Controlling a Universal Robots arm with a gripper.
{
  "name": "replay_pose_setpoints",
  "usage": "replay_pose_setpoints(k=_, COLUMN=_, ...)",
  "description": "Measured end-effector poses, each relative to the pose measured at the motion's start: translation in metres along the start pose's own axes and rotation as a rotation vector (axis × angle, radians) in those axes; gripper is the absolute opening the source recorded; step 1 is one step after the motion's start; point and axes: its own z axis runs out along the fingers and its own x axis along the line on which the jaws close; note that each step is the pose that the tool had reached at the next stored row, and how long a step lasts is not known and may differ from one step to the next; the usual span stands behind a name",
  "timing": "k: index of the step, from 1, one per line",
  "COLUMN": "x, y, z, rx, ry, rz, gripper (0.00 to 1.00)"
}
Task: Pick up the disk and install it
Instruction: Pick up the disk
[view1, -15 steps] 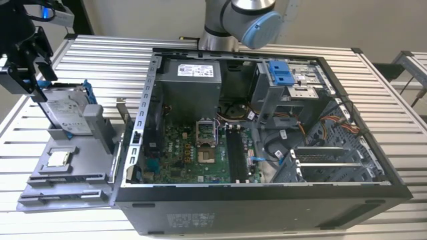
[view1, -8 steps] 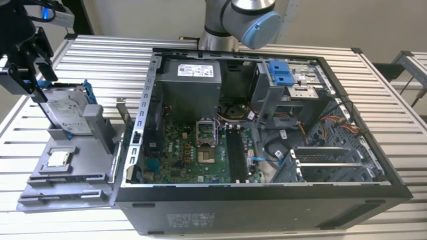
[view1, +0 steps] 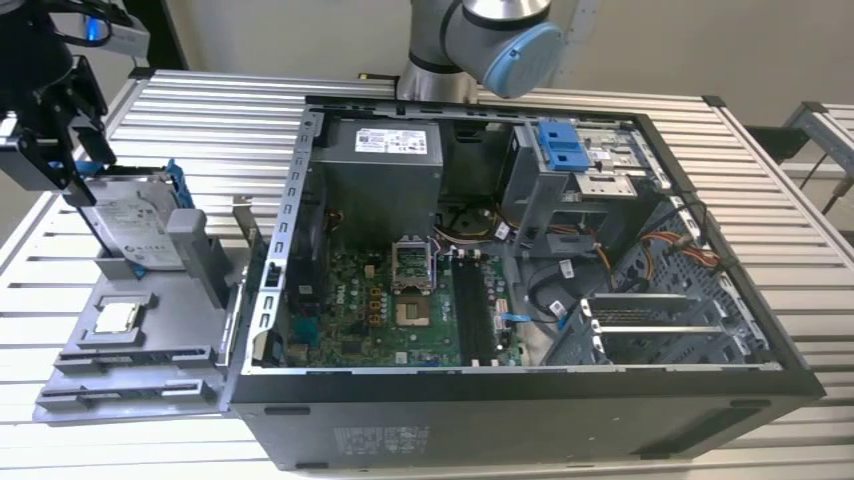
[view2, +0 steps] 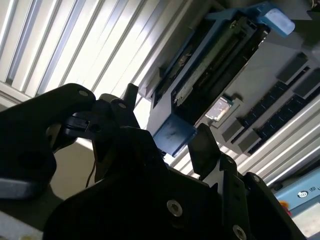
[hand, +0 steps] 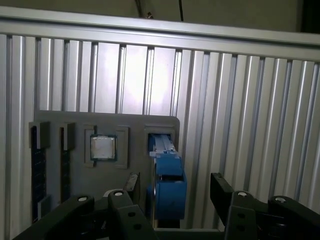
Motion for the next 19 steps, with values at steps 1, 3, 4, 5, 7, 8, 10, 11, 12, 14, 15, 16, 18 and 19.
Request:
replay_pose_setpoints(k=1, x=0.0000, y=0.0000, z=0.0005, rx=0.0000, ry=0.0000, rz=0.000, gripper=1.00)
replay_pose_setpoints(k=3, x=0.0000, y=0.0000, z=0.0010, rx=-0.0002, ry=0.0001, rz=0.000, gripper=1.00)
replay_pose_setpoints(k=4, x=0.0000, y=0.0000, z=0.0011, rx=-0.0004, ry=0.0002, rz=0.000, gripper=1.00)
replay_pose_setpoints(k=5, x=0.0000, y=0.0000, z=0.0013, rx=-0.0003, ry=0.0002, rz=0.000, gripper=1.00)
replay_pose_setpoints(k=7, x=0.0000, y=0.0000, z=0.0022, rx=0.0000, ry=0.0000, rz=0.000, gripper=1.00)
replay_pose_setpoints(k=8, x=0.0000, y=0.0000, z=0.0029, rx=0.0002, ry=-0.0001, rz=0.000, gripper=1.00)
replay_pose_setpoints(k=10, x=0.0001, y=0.0000, z=0.0039, rx=-0.0001, ry=0.0001, rz=0.000, gripper=1.00)
replay_pose_setpoints(k=11, x=0.0001, y=0.0000, z=0.0045, rx=-0.0001, ry=0.0001, rz=0.000, gripper=1.00)
replay_pose_setpoints(k=12, x=0.0001, y=0.0000, z=0.0051, rx=-0.0001, ry=0.0000, rz=0.000, gripper=1.00)
replay_pose_setpoints(k=14, x=0.0001, y=0.0000, z=0.0068, rx=-0.0001, ry=0.0001, rz=0.000, gripper=1.00)
replay_pose_setpoints(k=15, x=0.0001, y=0.0000, z=0.0076, rx=-0.0001, ry=0.0001, rz=0.000, gripper=1.00)
replay_pose_setpoints(k=16, x=0.0001, y=0.0000, z=0.0087, rx=-0.0001, ry=0.0000, rz=0.000, gripper=1.00)
replay_pose_setpoints(k=18, x=0.0001, y=0.0000, z=0.0109, rx=-0.0001, ry=0.0001, rz=0.000, gripper=1.00)
replay_pose_setpoints(k=19, x=0.0000, y=0.0000, z=0.0122, rx=-0.0002, ry=0.0002, rz=0.000, gripper=1.00)
